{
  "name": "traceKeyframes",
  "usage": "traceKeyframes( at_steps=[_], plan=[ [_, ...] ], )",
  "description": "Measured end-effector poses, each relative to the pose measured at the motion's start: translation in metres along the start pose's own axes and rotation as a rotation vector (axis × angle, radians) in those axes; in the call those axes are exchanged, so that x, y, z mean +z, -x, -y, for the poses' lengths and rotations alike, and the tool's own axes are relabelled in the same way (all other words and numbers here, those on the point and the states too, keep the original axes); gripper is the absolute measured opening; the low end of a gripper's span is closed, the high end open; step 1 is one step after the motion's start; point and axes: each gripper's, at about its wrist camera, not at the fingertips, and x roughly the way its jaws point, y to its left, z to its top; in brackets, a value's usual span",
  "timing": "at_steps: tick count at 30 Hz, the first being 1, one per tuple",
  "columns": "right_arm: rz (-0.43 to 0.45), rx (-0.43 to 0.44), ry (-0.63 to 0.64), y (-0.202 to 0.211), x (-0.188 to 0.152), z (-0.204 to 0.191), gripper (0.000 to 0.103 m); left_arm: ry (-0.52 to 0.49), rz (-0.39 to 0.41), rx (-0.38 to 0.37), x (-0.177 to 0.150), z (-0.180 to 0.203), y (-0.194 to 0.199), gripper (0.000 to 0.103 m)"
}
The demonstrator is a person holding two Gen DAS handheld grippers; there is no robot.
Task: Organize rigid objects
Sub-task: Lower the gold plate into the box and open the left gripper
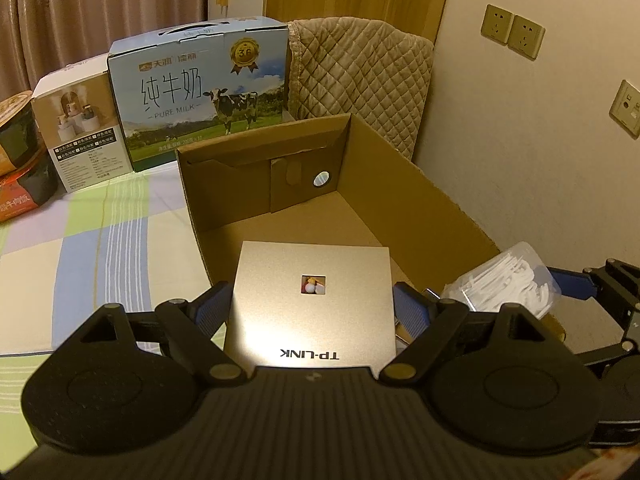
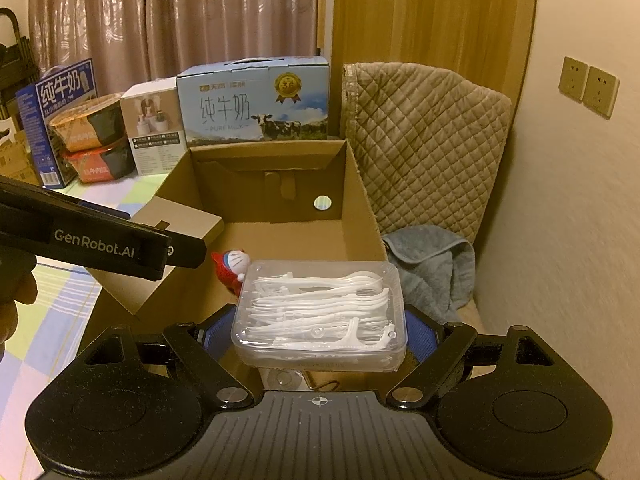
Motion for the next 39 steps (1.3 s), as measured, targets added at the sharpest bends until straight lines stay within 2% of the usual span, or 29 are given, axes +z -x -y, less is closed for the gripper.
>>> traceKeyframes(
  at_steps=[5, 13, 39],
  plan=[
    [0.001, 0.000, 0.000, 0.000, 0.000, 0.000, 0.083, 0.011, 0.001, -0.011, 0.001, -0.002, 0.000, 0.084],
    [0.002, 0.000, -0.004, 0.001, 0.001, -0.001, 0.083, 0.014, 0.030, 0.013, 0.001, -0.005, 0.010, 0.086],
    [0.023, 0.012, -0.005, 0.012, 0.006, -0.006, 0.083, 0.004, 0.039, 0.024, -0.005, -0.011, 0.026, 0.086]
  ],
)
